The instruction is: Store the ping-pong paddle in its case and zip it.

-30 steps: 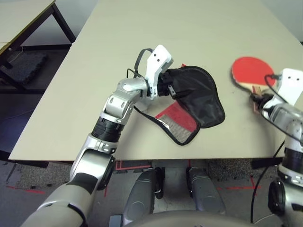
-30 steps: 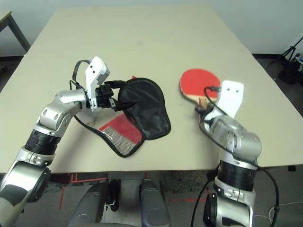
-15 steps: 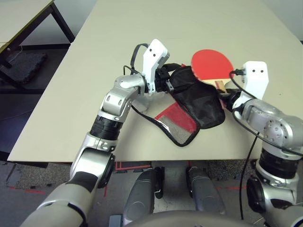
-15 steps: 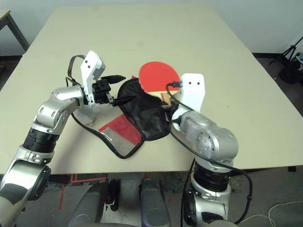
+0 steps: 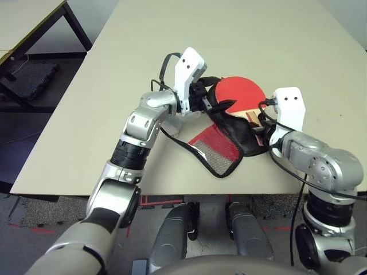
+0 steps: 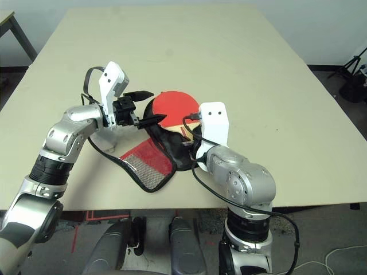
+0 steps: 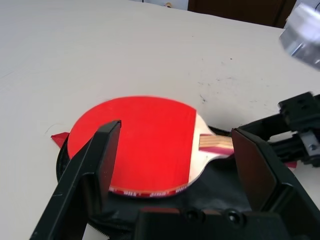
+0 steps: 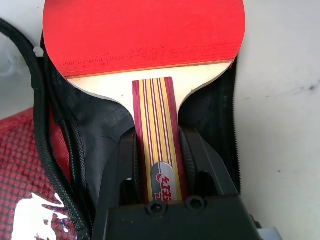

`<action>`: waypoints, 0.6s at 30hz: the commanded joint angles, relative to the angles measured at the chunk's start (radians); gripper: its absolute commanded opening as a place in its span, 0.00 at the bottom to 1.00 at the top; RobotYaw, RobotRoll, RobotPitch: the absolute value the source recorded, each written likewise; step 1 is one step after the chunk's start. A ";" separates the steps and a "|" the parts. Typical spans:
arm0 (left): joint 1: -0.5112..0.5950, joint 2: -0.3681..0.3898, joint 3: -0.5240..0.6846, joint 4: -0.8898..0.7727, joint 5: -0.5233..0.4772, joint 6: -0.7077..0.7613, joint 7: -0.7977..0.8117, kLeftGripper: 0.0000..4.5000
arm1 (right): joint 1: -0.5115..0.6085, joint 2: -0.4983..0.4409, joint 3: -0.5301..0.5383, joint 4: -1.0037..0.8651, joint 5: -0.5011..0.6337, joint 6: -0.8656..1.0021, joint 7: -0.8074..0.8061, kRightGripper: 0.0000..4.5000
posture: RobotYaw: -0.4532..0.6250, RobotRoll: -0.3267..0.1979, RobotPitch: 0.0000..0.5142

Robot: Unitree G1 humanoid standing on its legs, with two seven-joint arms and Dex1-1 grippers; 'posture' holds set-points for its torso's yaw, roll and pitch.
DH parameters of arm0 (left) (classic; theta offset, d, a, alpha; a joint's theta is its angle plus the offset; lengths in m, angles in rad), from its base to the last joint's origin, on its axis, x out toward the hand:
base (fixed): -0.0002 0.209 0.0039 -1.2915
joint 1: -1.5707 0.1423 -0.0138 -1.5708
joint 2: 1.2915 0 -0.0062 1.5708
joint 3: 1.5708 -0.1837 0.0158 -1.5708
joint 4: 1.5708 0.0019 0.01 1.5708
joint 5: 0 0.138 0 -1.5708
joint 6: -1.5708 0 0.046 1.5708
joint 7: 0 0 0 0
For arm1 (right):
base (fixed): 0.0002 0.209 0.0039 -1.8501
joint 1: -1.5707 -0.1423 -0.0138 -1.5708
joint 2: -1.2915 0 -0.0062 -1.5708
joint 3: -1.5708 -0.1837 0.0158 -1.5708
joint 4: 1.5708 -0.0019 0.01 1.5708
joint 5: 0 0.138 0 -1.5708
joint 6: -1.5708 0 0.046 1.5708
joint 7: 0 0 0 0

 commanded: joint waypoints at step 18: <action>0.008 0.013 0.006 -0.010 -0.001 0.003 0.000 1.00 | 0.051 -0.022 0.037 0.109 -0.059 -0.162 0.042 0.26 | 0.32 0.62 0.37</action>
